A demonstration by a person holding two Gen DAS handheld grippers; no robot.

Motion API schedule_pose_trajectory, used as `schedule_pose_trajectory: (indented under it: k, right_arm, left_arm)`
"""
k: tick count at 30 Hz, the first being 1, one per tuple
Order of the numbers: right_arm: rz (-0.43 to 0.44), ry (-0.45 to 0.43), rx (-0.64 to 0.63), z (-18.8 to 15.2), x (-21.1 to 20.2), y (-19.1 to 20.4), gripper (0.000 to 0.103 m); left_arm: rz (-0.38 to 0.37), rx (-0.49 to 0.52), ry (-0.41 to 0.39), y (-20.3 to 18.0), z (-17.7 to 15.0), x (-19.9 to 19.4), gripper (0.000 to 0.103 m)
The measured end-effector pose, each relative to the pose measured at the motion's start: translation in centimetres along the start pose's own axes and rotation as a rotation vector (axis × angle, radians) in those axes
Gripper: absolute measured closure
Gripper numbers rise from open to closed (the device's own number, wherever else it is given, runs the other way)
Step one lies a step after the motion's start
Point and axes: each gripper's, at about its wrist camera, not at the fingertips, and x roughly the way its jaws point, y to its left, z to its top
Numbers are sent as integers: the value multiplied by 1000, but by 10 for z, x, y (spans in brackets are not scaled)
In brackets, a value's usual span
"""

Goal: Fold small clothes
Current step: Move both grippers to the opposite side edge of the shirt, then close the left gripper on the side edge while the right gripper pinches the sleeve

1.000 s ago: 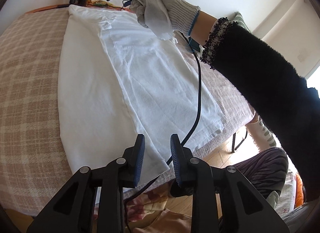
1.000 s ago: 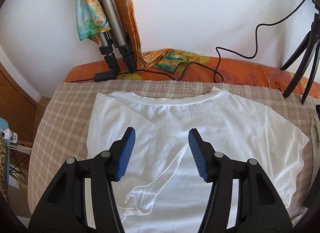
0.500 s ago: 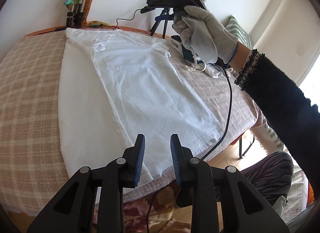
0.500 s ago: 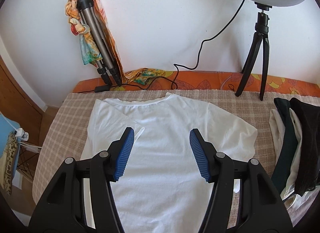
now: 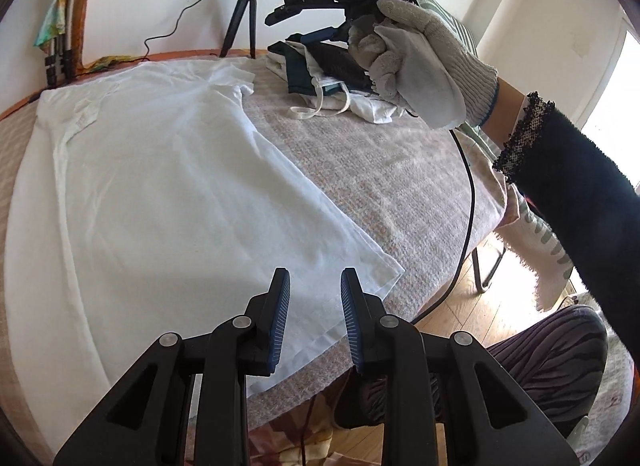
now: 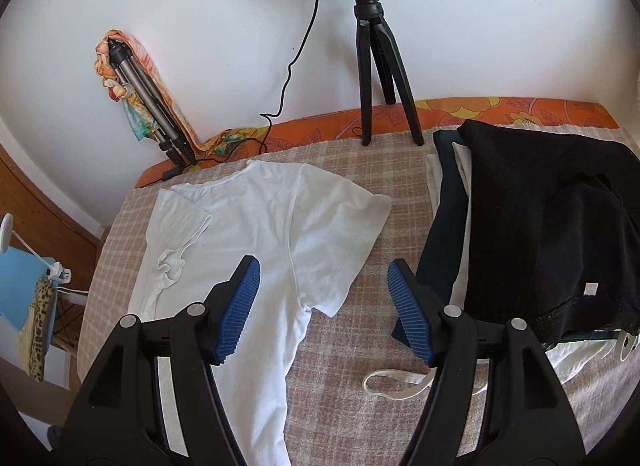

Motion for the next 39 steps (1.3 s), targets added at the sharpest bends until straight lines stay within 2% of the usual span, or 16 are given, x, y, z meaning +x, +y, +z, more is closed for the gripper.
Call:
schedule_pose_trajectory:
  k: [3,5,7,9,17,18,20,21,22,24,31,35,39]
  right_arm:
    - [16,1,23,-5,-5,-19,33]
    - [26,-3,34,-7,-6,-27,34]
    - [40,-1,42,-8,-4,-33,33]
    - [54,6,44,-8,0,-35,34]
    - [97,38,27,-3,33,-30,34]
    - [104,44,26,-2,38,-28,34]
    - [114,55,19,-1,48,-22,34]
    - [119,62,14,0,54,-19,34]
    - [123,69,10,0,59,-17,34]
    - [130,85,11,0,71,-13,34]
    - [105,135,45,4,106,-7,34]
    - [59,152,50,6,121,-4,34]
    - [28,140,49,7,128,-2,34]
  left_arm:
    - [5,37,22,-17,1,16,78]
    - [5,60,38,-29,0,25,72]
    - [13,81,48,-39,-1,33,56]
    - [20,96,55,-49,-2,41,48]
    - [84,129,76,-62,-1,69,48]
    - [93,137,69,-63,-1,69,51]
    - [118,147,55,-63,-1,69,65]
    - [131,148,48,-61,0,71,77]
    - [131,141,41,-59,1,70,88]
    - [101,101,41,-50,5,71,97]
    - [62,-28,12,-31,7,55,99]
    - [46,-115,-7,-17,7,47,100]
    - [41,-126,-26,-15,9,42,100]
